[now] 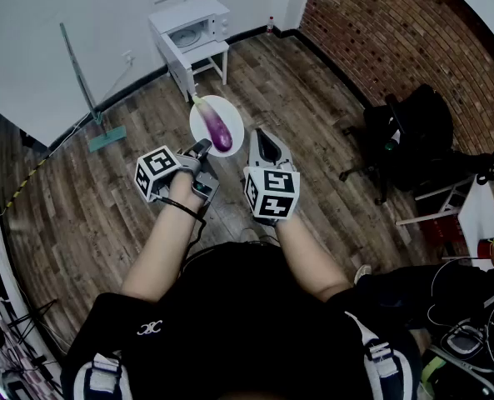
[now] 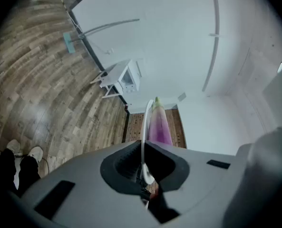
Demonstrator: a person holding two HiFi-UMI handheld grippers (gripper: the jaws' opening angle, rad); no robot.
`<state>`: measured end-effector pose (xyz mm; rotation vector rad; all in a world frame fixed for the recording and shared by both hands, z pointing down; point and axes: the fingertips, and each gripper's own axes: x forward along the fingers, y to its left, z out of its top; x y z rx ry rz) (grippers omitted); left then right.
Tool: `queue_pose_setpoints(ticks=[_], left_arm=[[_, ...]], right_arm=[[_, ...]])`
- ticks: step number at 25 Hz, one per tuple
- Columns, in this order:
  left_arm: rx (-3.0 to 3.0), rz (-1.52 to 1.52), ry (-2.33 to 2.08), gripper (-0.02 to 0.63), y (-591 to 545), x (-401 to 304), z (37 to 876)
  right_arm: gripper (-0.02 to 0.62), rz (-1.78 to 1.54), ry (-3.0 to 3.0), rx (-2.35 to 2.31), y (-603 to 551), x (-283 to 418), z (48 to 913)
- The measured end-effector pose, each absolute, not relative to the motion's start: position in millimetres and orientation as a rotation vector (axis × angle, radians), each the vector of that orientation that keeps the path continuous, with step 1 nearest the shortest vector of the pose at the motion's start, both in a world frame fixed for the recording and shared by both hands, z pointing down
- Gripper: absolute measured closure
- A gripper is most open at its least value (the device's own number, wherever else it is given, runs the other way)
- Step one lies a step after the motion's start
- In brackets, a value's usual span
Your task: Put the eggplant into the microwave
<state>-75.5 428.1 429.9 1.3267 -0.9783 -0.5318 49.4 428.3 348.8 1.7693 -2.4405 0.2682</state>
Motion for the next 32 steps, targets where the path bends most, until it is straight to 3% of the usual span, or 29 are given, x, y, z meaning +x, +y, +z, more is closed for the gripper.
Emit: queue_pose_setpoints(ticks=[32], left_arm=[[1.287,-0.557,-1.03,0.589,319,-13,449]], right_arm=[[0.583,0.311,-2.524,1.674,310,118,361]])
